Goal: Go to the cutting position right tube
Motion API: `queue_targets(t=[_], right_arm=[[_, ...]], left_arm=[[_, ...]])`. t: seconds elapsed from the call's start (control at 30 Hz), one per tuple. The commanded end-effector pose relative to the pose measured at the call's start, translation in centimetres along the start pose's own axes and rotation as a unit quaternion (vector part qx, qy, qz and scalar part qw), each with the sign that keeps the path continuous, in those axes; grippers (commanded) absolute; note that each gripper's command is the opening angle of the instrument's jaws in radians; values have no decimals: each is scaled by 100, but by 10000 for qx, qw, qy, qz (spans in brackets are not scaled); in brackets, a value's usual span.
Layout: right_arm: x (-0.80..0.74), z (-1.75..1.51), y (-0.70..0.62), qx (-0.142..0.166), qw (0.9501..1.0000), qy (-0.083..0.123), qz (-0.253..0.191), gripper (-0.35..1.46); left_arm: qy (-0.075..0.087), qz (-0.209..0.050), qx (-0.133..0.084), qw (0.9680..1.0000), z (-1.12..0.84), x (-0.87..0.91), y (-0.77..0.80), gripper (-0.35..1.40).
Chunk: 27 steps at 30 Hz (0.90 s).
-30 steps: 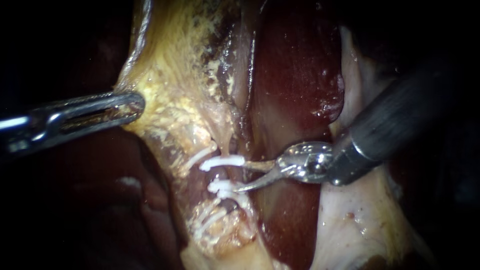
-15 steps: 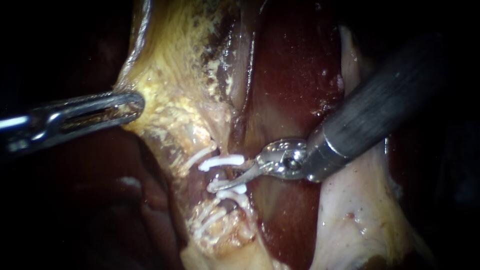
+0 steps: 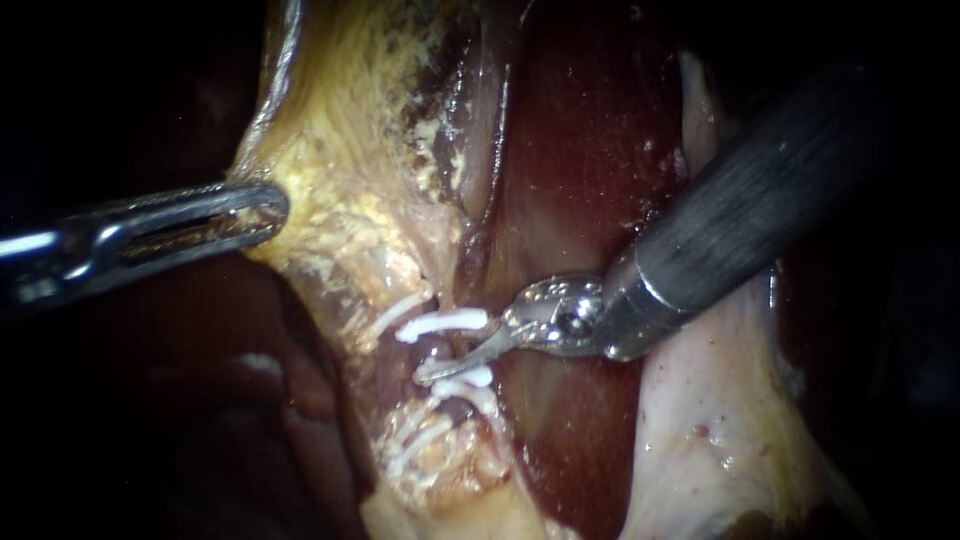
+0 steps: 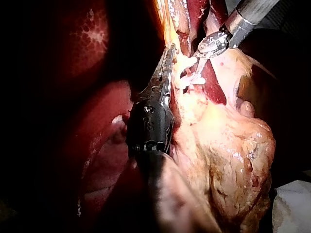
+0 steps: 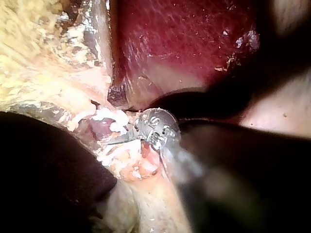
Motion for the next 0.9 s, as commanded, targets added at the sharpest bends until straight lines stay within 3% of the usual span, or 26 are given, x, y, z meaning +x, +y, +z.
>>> queue_targets(t=[0.03,0.47,0.9], right_arm=[[0,0,1,0,10000,-1,-5,66],[0,3,3,33,10000,-20,-6,39],[-1,4,4,46,10000,-28,-19,37]], left_arm=[[1,0,5,10000,0,0,0,-35],[1,0,4,10000,0,0,0,-35],[0,0,4,10000,1,0,1,-35]])
